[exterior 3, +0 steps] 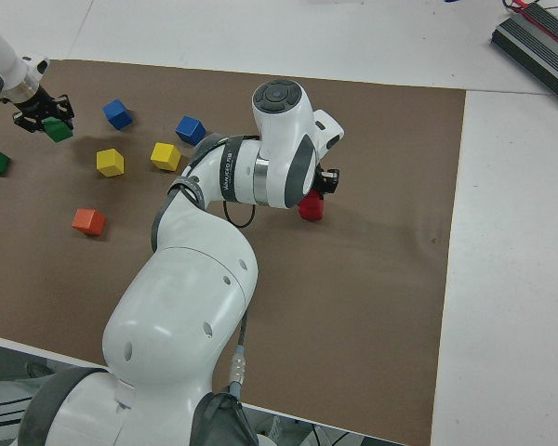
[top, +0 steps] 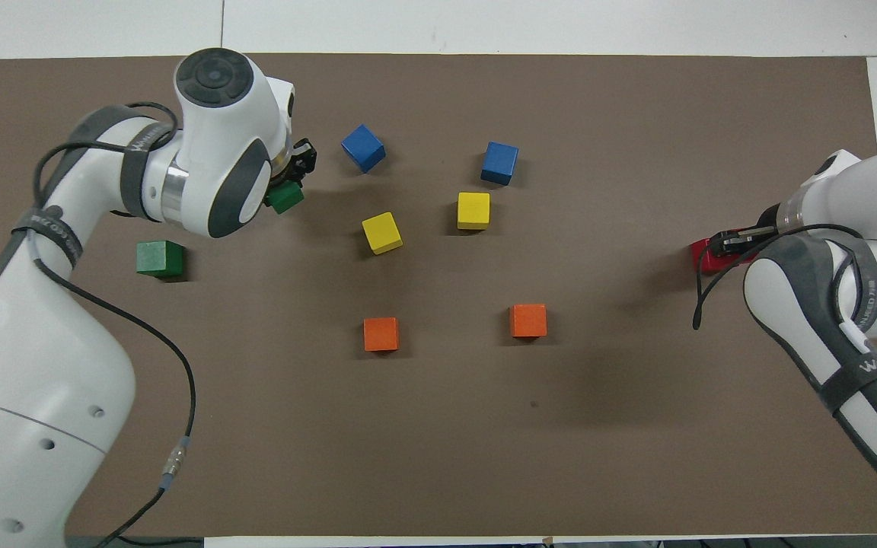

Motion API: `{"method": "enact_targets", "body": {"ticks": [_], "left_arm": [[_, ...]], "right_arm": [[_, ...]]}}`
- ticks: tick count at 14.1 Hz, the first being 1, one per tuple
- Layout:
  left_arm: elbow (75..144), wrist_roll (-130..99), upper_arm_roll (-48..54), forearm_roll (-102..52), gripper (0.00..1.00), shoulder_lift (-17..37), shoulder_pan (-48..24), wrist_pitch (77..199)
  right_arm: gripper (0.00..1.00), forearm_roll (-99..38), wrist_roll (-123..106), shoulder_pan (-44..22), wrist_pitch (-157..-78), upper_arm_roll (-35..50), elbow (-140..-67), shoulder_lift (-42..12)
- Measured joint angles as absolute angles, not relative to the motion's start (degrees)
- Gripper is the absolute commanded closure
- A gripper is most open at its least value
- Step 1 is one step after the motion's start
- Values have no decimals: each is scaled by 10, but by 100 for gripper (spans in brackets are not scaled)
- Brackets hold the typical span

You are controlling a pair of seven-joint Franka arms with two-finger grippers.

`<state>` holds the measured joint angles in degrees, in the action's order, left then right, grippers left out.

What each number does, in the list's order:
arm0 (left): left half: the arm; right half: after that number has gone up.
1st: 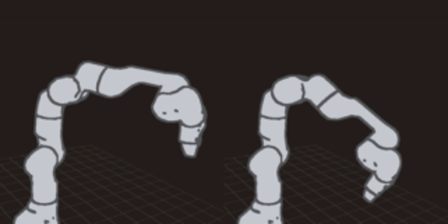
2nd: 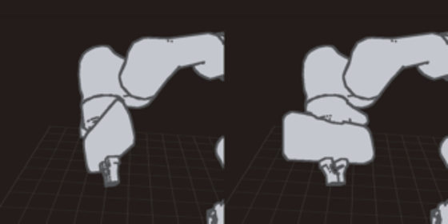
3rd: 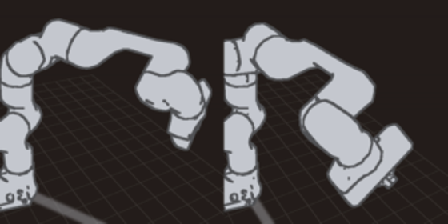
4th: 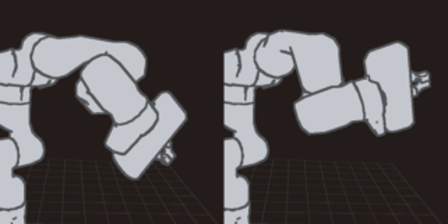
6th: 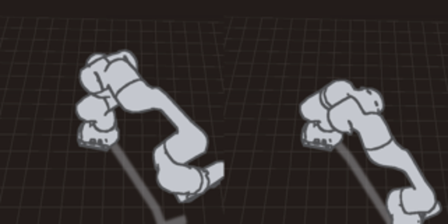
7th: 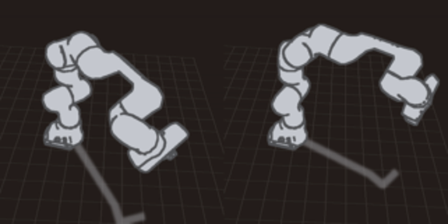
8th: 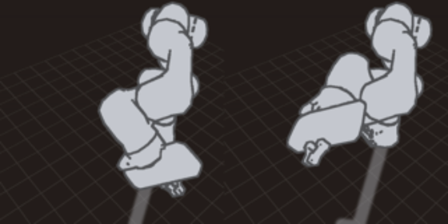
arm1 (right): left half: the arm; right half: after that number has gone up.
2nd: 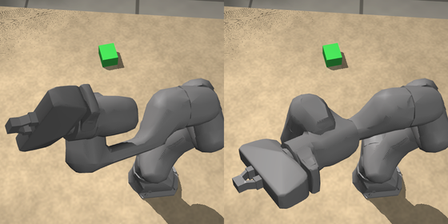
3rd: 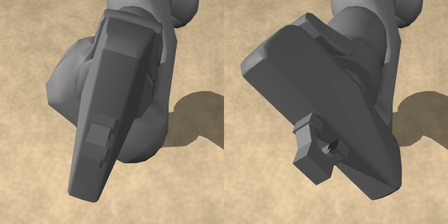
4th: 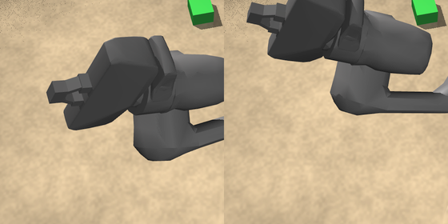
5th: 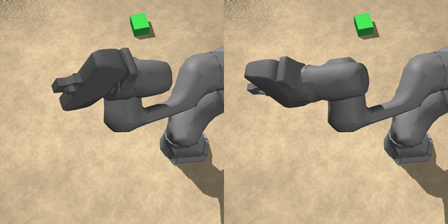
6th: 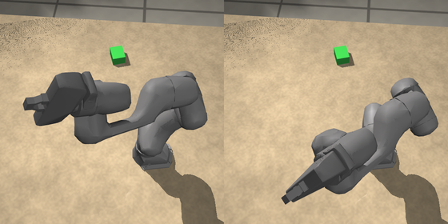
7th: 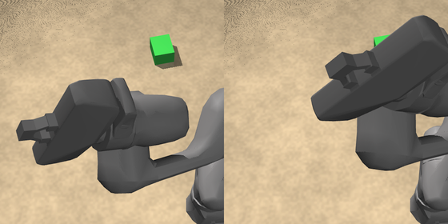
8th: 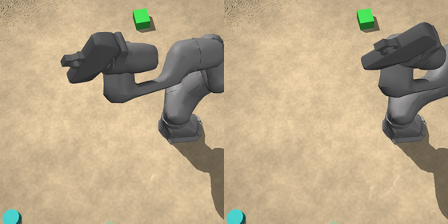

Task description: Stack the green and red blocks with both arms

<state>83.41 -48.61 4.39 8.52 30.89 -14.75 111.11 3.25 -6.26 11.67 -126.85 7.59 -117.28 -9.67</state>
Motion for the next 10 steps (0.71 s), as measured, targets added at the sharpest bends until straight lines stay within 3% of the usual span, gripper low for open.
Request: {"method": "enact_targets", "body": {"ticks": [5, 10], "left_arm": [[951, -212, 44, 68, 100, 194, -57, 1102], [993, -1, 43, 30, 100, 165, 23, 1106]], "right_arm": [[100, 33, -63, 117, -1282, 76, -1174, -107], [100, 33, -63, 117, -1298, 77, -1177, -109]]}}
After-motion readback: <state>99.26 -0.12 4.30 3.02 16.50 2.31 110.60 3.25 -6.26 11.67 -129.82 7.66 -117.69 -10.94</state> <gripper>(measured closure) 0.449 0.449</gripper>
